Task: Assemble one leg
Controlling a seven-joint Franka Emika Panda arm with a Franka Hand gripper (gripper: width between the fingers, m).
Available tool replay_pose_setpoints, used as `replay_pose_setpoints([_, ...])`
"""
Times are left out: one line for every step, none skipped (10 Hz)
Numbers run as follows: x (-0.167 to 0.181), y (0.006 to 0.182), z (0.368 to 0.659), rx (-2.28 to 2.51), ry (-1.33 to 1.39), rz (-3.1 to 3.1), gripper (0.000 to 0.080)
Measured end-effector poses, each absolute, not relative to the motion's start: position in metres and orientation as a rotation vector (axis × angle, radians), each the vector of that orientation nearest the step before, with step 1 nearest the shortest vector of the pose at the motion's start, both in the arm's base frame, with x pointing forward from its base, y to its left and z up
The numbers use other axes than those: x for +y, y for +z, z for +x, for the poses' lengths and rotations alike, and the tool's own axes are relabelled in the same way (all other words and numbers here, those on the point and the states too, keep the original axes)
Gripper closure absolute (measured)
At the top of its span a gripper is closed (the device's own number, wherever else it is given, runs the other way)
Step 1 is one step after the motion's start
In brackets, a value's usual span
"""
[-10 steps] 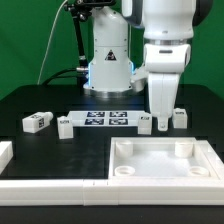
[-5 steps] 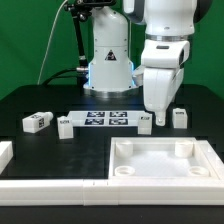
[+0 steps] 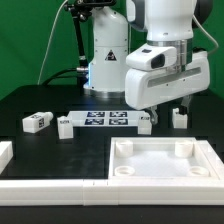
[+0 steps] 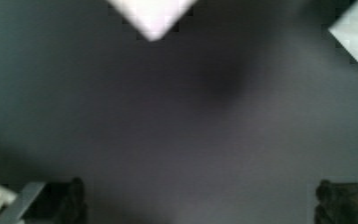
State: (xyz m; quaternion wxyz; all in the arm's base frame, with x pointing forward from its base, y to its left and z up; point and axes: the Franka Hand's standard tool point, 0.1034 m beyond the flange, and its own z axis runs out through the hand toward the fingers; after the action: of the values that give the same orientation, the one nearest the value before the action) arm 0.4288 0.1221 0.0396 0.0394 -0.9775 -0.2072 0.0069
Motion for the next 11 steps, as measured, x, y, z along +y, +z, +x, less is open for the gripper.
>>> replay_pose_setpoints([0.129,0.037,0.425,-0.5,0.027,-3.017,0.0151])
replay_pose_setpoints([0.135,0.037,0.423,-0.313,0.039,-3.038,0.0151])
replay_pose_setpoints([0.143,0.038,0.422,-0.122,0.055,-3.05,0.0151])
replay_pose_setpoints([0.144,0.039,0.423,-0.096,0.067,-3.05,0.0151])
replay_pose_setpoints([0.145,0.039,0.423,0.087,0.074,-3.044,0.0151])
replay_pose_setpoints([0.147,0.039,0.422,0.249,0.085,-3.03,0.0151])
replay_pose_setpoints([0.148,0.039,0.422,0.251,0.086,-3.03,0.0151])
replay_pose_setpoints([0.148,0.039,0.422,0.234,0.086,-3.031,0.0151])
replay_pose_setpoints([0.147,0.037,0.419,0.248,0.094,-3.029,0.0151])
replay_pose_setpoints([0.148,0.032,0.41,0.244,0.119,-3.031,0.0151])
replay_pose_setpoints([0.156,0.026,0.394,0.21,0.107,-3.035,0.0151])
